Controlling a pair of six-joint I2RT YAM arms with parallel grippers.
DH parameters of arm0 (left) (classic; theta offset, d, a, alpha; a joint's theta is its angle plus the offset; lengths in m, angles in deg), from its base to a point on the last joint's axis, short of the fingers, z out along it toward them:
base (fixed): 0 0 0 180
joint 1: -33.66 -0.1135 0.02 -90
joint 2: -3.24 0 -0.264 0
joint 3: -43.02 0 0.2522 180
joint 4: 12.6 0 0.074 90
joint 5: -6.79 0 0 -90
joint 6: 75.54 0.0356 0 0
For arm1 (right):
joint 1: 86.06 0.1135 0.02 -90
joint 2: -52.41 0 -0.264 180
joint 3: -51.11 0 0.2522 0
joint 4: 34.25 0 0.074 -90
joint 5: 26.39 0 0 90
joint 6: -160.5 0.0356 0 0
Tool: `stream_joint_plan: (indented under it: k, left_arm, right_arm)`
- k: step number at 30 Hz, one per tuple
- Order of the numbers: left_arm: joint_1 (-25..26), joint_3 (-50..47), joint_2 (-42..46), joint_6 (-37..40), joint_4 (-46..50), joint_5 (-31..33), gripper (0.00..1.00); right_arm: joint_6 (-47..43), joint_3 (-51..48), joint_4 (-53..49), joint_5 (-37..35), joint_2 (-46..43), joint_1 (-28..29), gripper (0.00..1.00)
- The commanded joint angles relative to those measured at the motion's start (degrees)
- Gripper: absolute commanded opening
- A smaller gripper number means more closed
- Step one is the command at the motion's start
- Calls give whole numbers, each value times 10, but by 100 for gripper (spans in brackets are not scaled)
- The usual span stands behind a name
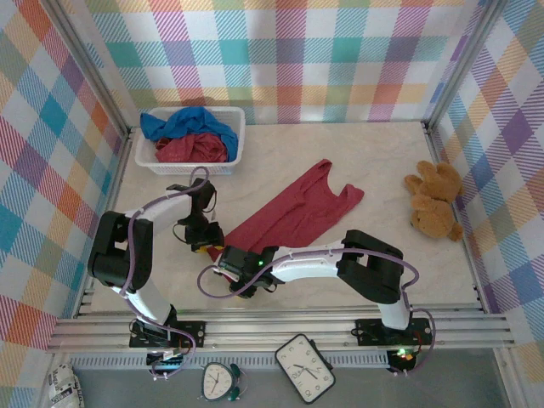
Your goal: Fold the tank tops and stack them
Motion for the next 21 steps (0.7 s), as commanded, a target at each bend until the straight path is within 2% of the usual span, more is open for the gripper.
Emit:
stream_joint_plan:
  k: [1,7,10,17,21]
  left_arm:
    - [8,4,-14,10,21,30,45]
    - [26,2,-42,4,5,21,42]
    - [33,4,-42,-2,2,19,34]
    - [40,15,-10,3,39,31,7]
    - [44,35,12,-2,63,26,3]
  right_arm:
    - [-9,-19,-33,28,5,7,36]
    - [-9,-14,-34,27,8,7,33]
    - [-14,-14,-33,33,8,6,28]
    - [-23,-28,-7,63,-22,6,13]
    - [-9,-39,9,90,-54,-4,10]
